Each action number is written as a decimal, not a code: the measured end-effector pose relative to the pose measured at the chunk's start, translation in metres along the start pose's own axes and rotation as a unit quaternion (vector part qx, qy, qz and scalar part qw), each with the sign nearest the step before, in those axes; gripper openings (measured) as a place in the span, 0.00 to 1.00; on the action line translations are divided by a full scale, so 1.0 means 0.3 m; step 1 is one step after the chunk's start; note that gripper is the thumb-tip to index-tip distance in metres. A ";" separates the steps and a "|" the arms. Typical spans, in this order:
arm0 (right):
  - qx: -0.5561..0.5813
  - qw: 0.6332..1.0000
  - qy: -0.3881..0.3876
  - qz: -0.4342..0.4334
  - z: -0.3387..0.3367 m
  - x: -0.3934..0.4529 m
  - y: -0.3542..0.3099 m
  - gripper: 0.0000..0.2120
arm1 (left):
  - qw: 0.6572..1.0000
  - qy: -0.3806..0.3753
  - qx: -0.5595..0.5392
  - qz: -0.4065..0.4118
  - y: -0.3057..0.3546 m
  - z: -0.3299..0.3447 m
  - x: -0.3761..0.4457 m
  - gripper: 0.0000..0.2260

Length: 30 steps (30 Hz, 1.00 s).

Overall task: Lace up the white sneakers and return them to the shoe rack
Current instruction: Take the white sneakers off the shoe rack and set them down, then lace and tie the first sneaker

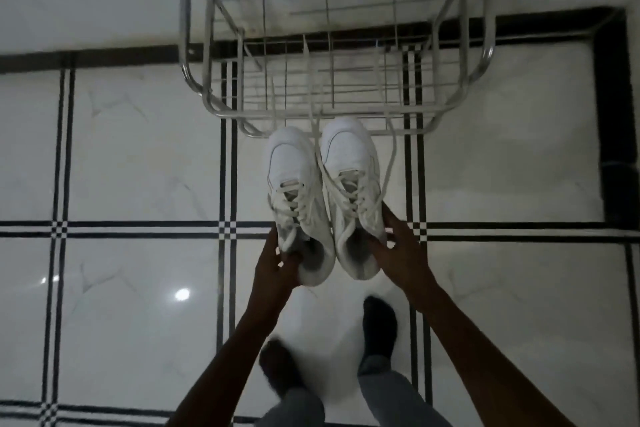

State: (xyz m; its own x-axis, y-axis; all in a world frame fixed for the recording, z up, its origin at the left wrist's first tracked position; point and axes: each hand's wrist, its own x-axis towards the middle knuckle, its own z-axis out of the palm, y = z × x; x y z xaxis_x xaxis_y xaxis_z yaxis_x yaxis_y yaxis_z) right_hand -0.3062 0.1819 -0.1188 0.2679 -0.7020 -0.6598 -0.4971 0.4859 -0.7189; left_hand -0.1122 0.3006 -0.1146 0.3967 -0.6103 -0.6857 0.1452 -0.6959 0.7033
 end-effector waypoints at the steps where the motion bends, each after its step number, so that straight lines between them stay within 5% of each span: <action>1: -0.004 1.000 -0.011 0.001 0.019 0.012 0.055 0.30 | 1.000 0.006 0.003 -0.009 -0.062 0.005 0.007 0.22; 13: 0.014 0.989 -0.033 0.145 0.399 0.360 0.845 0.25 | 0.996 0.001 -0.002 -0.085 -0.941 0.031 0.411 0.22; 19: -0.070 0.995 0.007 0.065 0.460 0.357 0.947 0.27 | 0.998 0.012 0.007 -0.066 -1.053 0.011 0.445 0.27; 21: -0.106 0.991 0.072 0.030 0.472 0.309 0.934 0.28 | 0.997 0.033 0.033 -0.057 -1.028 0.005 0.432 0.28; 25: -0.206 0.941 0.210 -0.167 0.526 0.195 0.828 0.18 | 0.992 0.084 0.096 -0.012 -0.964 -0.006 0.390 0.28; 27: -0.229 0.930 0.184 -0.219 0.566 0.193 0.764 0.15 | 0.988 0.116 0.102 0.018 -0.954 -0.012 0.394 0.25; 30: -0.245 0.949 0.102 -0.173 0.649 0.271 0.724 0.13 | 0.981 0.140 0.107 0.076 -0.964 -0.027 0.429 0.17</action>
State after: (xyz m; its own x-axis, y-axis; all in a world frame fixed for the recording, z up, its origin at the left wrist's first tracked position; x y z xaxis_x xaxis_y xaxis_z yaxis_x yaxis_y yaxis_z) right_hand -0.2317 0.3319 -0.3712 0.3450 -0.8853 -0.3117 -0.7454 -0.0567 -0.6642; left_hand -0.0957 0.4264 -0.4048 0.6371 -0.6059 -0.4765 -0.1169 -0.6870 0.7172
